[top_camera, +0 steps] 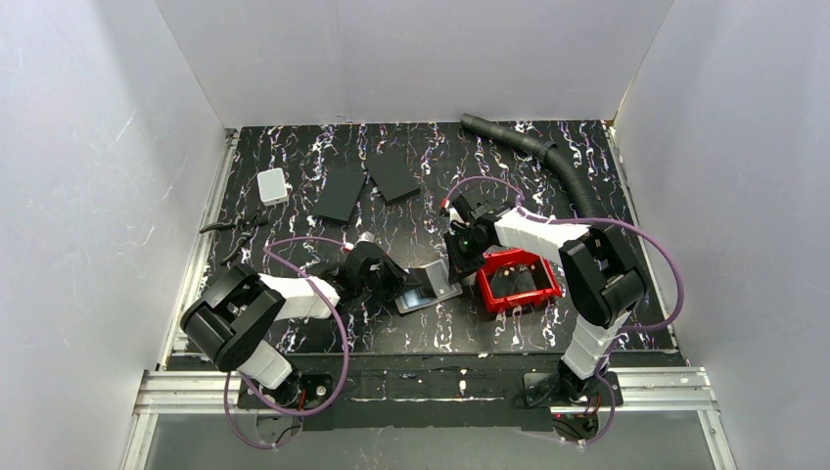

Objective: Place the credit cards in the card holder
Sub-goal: Insert the credit card into the card holder.

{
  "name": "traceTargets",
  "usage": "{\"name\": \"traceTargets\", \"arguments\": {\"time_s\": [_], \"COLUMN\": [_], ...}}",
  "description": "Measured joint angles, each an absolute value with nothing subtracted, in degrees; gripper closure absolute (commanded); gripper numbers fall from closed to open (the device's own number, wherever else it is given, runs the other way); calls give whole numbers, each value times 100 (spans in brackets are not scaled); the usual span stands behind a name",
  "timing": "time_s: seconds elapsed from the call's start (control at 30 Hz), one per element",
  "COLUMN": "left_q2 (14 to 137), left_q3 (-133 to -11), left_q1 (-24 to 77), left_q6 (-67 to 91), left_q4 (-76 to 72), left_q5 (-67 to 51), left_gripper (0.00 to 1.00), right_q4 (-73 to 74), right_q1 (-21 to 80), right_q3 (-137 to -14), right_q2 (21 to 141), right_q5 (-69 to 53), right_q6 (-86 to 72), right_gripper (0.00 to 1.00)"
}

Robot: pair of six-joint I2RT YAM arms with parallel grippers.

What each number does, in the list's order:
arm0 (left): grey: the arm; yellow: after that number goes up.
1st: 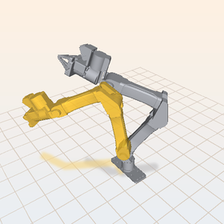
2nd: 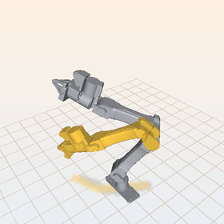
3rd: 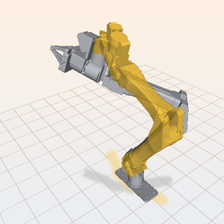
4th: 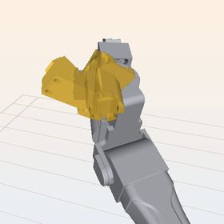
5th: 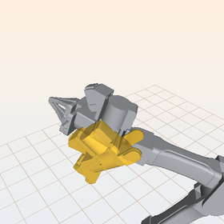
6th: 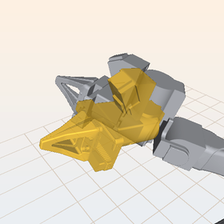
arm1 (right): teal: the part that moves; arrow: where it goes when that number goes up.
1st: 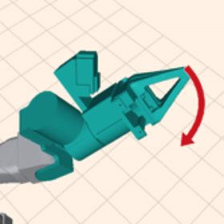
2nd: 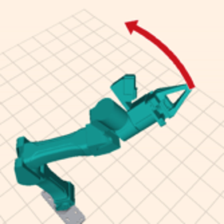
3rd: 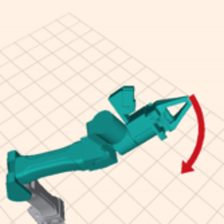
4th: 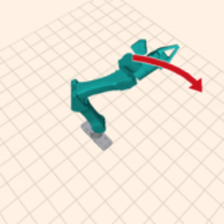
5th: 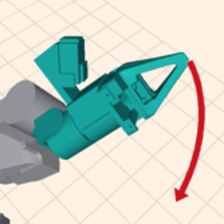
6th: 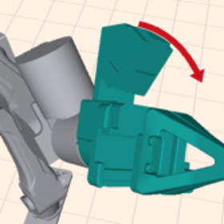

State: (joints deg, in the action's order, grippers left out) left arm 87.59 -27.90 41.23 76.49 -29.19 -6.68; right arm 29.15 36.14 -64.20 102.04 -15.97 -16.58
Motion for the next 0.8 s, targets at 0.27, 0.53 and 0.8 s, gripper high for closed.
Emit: {"name": "traceTargets", "arguments": {"time_s": [0.27, 0.53, 0.8], "left_q2": [8759, 8739, 8700], "left_q3": [-2746, -2692, -2676], "left_q1": [4123, 4123, 4034], "left_q6": [7371, 7199, 7203], "left_q4": [-2969, -3002, -2993], "left_q5": [-692, -755, -897], "left_gripper": [100, 100, 100], "right_q4": [2917, 2917, 2915], "right_q1": [3614, 3618, 3629], "right_q3": [-6420, -6420, -6420], "right_q2": [10204, 10204, 10204], "right_q5": [-1599, -1597, -1599], "right_q6": [-1656, -1653, -1653], "right_gripper": [94, 94, 94]}}
